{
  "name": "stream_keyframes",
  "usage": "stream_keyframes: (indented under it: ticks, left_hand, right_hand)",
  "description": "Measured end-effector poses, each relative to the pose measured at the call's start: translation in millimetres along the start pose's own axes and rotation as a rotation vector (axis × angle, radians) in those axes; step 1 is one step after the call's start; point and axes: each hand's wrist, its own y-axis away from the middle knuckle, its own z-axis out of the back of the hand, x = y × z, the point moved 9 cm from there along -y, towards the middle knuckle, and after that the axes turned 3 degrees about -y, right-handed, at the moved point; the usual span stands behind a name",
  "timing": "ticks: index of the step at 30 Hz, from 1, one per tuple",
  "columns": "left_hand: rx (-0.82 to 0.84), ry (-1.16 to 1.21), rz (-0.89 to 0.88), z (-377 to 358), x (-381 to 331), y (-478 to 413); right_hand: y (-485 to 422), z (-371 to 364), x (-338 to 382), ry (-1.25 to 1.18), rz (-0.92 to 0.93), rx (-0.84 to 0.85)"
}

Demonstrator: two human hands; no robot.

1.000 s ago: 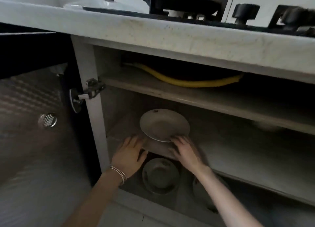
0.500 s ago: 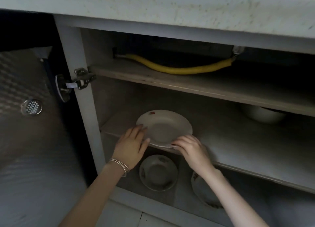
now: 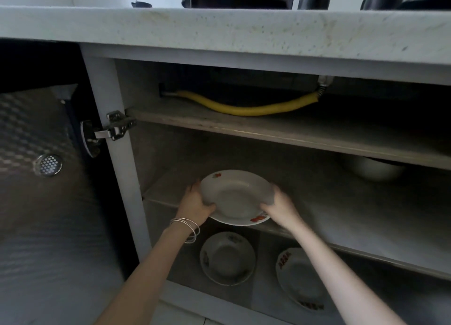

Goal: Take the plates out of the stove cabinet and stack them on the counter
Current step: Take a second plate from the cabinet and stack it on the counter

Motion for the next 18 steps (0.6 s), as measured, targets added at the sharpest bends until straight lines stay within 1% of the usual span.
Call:
stream_keyframes:
  ticks: [3, 5, 8, 10, 12, 14, 17, 18]
  left_hand:
    - [-0.019, 0.102, 0.066, -4.5, 8.0, -6.7]
    - [-0.055, 0.236, 0.106, -6.2, 10.9, -5.5]
    - [-0.210, 0.488, 0.151, 0.2, 8.6, 13.2]
    - [-0.336, 0.667, 0.269, 5.1, 13.5, 38.2]
    - [-0.377, 0.779, 0.353, 11.6, 13.7, 63.5]
    - [-0.361, 0.826, 0.362, 28.5, 7.0, 84.8]
    - [-0.330, 0.781, 0.359, 69.4, -14.6, 120.1]
    - [-0.312, 0.775, 0.383, 84.1, -24.2, 135.1]
  right_hand:
    - [-5.3, -2.0, -10.5, -0.161, -0.099, -0.043]
    - [0.4, -0.1, -13.1, -0.259, -0.121, -0.084]
    - [21.1, 8.0, -4.9, -0.290, -0.079, -0.199]
    - [42.2, 11.5, 1.2, -0.361, -0.073, -0.276]
    - [66.6, 14.8, 8.6, -0.454, -0.115, -0.308]
    - [92.7, 21.8, 23.0, -0.522, -0.165, -0.301]
    - [136.4, 41.0, 55.9, -0.554, -0.246, -0.272]
    - [151.3, 49.0, 67.5, -0.555, -0.276, -0.266]
